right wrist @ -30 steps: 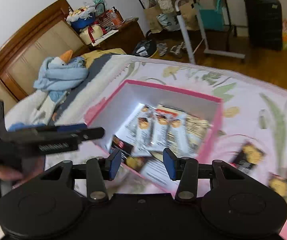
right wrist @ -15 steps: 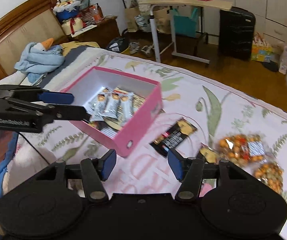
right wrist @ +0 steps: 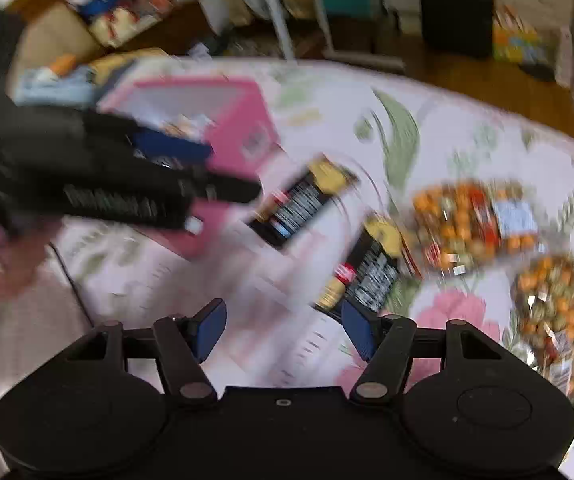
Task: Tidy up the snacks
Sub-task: 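Grasp a black NB cracker pack with the right tool while the left tool grasps another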
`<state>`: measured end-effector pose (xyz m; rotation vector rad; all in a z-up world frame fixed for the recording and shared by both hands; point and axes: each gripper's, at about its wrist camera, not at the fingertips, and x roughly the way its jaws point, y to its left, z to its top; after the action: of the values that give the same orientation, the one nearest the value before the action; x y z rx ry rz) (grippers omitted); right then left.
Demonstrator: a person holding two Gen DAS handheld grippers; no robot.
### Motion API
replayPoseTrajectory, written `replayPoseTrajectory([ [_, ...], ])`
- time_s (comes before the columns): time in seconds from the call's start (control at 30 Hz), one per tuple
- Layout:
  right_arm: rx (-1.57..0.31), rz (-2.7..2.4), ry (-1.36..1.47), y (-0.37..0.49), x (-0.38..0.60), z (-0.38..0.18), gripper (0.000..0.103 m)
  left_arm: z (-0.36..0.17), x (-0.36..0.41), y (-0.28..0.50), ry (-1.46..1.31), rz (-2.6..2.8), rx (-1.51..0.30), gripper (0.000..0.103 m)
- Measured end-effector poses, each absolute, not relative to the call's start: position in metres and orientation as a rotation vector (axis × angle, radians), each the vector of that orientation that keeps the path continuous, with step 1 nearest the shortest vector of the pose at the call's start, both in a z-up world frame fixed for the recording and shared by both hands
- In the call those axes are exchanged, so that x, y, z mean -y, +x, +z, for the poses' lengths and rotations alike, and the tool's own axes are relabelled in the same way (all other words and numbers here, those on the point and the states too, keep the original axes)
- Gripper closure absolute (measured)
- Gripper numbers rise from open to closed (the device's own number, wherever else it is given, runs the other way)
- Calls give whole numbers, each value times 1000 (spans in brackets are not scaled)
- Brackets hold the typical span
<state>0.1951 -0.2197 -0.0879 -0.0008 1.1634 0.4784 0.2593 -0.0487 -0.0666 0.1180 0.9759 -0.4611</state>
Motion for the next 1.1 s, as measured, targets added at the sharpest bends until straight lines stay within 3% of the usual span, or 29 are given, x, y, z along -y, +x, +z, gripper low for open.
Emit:
replayPoseTrajectory([
  [0.3, -1146, 354, -12, 213, 226, -158, 33, -119, 56, 282, 90, -470, -994, 43],
  [0.53, -1032, 327, -4, 214, 219, -171, 30, -147, 60, 291, 188, -357, -969, 43],
  [0.8, -923, 284, -78, 220, 208, -183, 19, -180, 73, 311, 271, -291, -1017, 43],
  [0.87, -899, 286, -96, 218, 207, -184, 20, -188, 72, 315, 250, -285, -1050, 43],
  [0.97, -885, 289, -134, 215, 206, -182, 30, -191, 70, 316, 228, -279, -1064, 43],
  [1.1, -892, 306, -148, 213, 204, -177, 33, -188, 68, 315, 190, -290, -1094, 55],
])
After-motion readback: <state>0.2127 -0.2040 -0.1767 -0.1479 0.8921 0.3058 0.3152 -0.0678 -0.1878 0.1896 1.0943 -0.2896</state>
